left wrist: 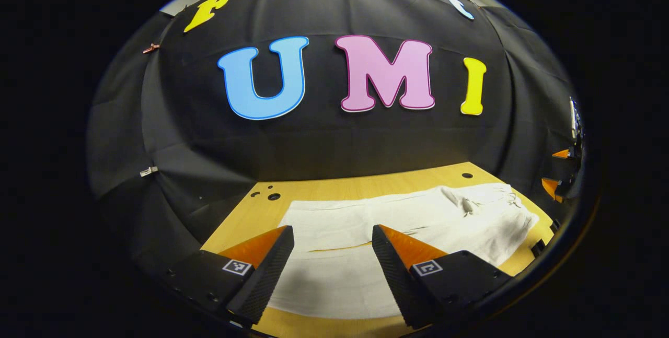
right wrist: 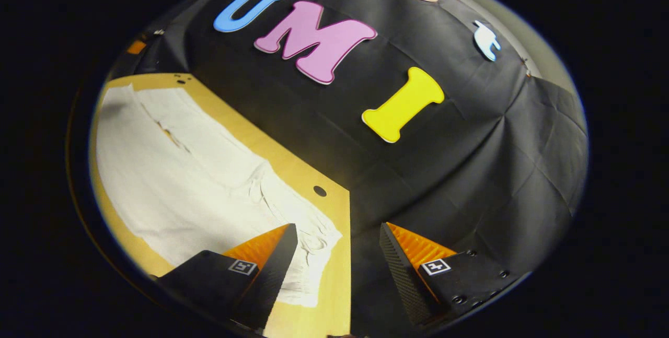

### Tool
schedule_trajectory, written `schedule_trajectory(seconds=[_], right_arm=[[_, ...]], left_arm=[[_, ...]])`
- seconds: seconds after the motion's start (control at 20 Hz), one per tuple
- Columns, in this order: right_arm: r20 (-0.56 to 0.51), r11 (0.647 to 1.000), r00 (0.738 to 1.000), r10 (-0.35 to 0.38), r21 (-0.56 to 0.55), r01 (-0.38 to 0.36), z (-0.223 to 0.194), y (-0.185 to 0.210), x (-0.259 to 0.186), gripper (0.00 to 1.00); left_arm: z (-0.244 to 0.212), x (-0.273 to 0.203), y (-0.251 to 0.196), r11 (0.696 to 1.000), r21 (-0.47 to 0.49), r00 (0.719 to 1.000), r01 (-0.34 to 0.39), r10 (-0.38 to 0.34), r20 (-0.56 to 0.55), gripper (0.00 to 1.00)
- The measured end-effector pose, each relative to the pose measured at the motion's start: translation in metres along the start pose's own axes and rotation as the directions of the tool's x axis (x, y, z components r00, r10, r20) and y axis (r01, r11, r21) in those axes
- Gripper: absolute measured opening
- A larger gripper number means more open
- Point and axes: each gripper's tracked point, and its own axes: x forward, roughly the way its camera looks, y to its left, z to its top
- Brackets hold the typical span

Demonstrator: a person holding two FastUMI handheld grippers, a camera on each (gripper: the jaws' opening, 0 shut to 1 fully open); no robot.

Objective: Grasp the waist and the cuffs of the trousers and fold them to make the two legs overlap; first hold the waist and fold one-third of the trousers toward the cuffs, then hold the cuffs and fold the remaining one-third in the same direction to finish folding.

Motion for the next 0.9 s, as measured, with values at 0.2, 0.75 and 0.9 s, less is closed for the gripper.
schedule_trajectory(seconds=[0.2, 0.75, 0.9], right_arm=[[-0.049, 0.971, 0.990, 0.135, -0.191, -0.142, -0.043, 0.016, 0.002, 0.98], [-0.298, 0.777, 0.860, 0.414, -0.376, -0.504, -0.157, 0.081, -0.006, 0.98], [-0.341, 0.732, 0.830, 0.441, -0.398, -0.553, -0.175, 0.084, -0.003, 0.98]], left_arm=[[-0.014, 0.000, -0.005, 0.999, 0.040, 0.999, 0.010, -0.008, -0.046, 0.98], [-0.029, 0.004, -0.008, 0.999, 0.051, 0.995, -0.015, 0.020, -0.099, 0.96], [-0.035, 0.006, -0.006, 0.999, 0.029, 0.992, -0.025, 0.029, -0.126, 0.96]])
